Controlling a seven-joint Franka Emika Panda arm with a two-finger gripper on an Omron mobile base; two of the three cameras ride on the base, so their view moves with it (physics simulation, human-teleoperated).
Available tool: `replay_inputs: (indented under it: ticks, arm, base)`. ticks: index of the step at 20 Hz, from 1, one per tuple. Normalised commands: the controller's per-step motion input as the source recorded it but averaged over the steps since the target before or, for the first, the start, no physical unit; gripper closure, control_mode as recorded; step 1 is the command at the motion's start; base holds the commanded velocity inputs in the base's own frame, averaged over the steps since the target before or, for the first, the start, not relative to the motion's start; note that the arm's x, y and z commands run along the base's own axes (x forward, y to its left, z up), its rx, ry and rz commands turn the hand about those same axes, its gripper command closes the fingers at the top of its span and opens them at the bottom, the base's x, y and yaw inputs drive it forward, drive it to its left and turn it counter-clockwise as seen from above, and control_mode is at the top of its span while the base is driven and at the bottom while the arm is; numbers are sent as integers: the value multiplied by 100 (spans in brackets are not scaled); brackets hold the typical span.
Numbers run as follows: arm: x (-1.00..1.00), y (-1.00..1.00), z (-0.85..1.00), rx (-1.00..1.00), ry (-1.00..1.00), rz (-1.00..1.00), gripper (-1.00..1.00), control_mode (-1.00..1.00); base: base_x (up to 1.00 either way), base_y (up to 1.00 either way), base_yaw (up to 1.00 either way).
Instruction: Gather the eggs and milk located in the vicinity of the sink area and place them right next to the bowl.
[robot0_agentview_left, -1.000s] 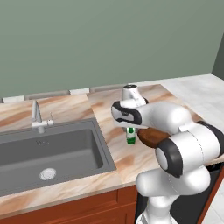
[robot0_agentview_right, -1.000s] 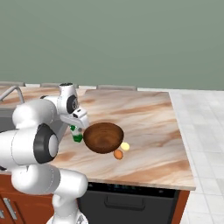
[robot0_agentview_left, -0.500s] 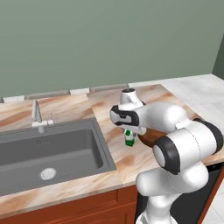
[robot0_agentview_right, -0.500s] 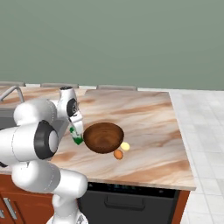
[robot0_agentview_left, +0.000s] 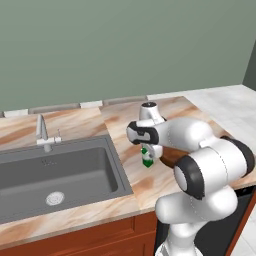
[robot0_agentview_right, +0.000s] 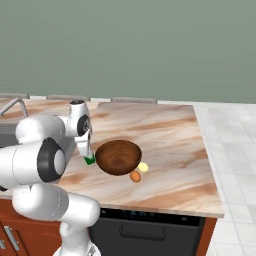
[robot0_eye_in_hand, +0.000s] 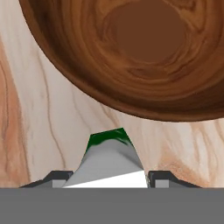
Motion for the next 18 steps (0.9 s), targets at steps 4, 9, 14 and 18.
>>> replay_inputs:
  ticks: [4,9,14,18]
  arm:
    - [9,0,0,4,0,-31,100,-100]
    - [8,0,-1,1,0,-8,100,-100]
    - [20,0,-4,0,0,0,100,-100]
    - [28,0,-25,0,0,-1,100,-100]
  base:
    - [0,0,0]
    - [0,0,0]
    - [0,0,0]
    - [0,0,0]
